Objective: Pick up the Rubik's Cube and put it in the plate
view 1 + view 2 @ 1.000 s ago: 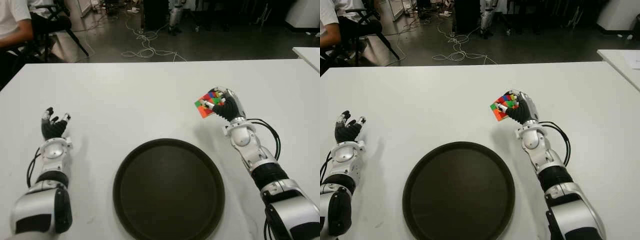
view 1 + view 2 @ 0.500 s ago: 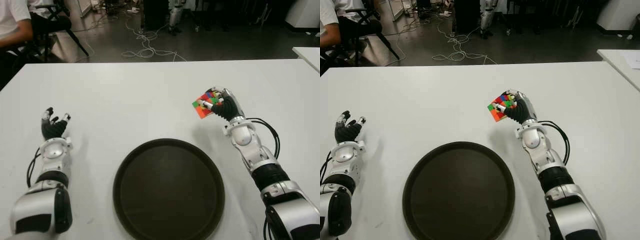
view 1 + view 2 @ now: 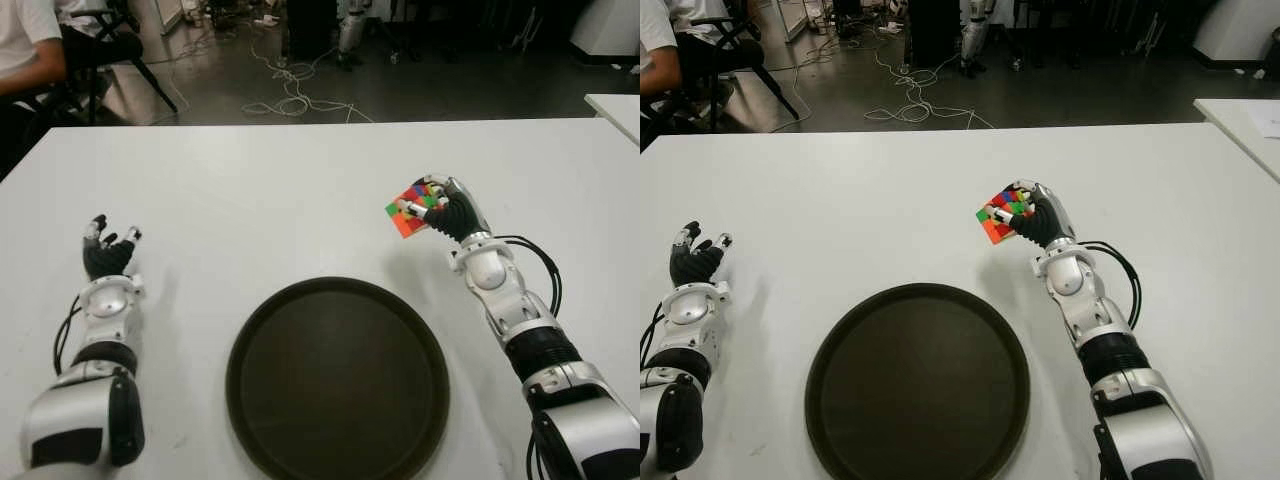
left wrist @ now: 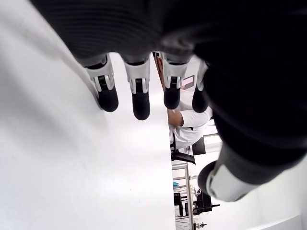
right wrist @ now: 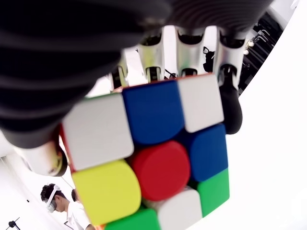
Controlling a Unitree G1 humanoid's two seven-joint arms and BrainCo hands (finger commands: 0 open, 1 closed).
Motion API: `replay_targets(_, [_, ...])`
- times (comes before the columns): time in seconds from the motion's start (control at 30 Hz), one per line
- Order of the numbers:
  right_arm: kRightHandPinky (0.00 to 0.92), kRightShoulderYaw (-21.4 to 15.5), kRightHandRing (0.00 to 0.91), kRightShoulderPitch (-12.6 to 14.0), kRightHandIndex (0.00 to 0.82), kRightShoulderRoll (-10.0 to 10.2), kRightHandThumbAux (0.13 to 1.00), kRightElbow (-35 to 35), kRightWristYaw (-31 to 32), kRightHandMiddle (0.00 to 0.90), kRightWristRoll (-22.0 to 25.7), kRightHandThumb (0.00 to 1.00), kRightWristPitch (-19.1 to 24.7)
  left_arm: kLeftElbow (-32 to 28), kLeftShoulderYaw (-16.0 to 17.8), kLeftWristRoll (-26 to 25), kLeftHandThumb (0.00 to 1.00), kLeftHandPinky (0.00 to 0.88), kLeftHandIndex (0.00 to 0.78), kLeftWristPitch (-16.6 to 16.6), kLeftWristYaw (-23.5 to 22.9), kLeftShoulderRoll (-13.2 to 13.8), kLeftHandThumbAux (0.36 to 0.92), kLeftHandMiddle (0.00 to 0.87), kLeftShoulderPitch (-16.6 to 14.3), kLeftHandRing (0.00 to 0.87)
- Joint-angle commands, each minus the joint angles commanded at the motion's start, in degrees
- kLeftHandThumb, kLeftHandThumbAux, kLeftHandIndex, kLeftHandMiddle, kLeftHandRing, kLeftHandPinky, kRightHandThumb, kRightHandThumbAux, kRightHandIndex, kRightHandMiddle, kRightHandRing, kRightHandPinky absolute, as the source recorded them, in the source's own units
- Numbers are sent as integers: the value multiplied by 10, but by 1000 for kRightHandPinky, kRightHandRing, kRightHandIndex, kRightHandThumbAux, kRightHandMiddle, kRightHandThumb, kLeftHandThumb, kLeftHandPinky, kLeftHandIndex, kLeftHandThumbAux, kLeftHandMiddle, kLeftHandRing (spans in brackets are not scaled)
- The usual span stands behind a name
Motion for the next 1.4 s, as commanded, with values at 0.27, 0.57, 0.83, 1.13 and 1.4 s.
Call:
replay_targets(0.27, [814, 11, 821, 3, 441, -12, 716, -17, 34, 813, -7, 705, 11, 1, -1, 1, 0, 79, 49, 3, 4, 1, 733, 94, -1, 92])
replay_targets(0.57, [816, 34, 822, 23, 440, -35, 717, -81, 121, 817, -6, 705, 41, 0, -2, 2, 0, 74, 42, 3, 4, 1, 732, 85, 0, 85])
replay_targets(0.83, [811, 41, 822, 40, 440, -44, 718, -149, 158, 819, -13, 705, 77, -2, 0, -1, 0, 72, 43, -1, 6, -2, 728, 89, -1, 89])
replay_targets(1.13, [798, 41, 809, 48, 439, -44, 719, -178, 176, 808, -9, 704, 94, -2, -1, 0, 0, 76, 45, -1, 6, -2, 741, 87, 0, 89])
replay_targets(1.4, [790, 38, 802, 50, 439, -43, 719, -184, 181, 795, -5, 702, 92, -1, -4, 3, 0, 79, 50, -3, 7, -1, 735, 91, 0, 90])
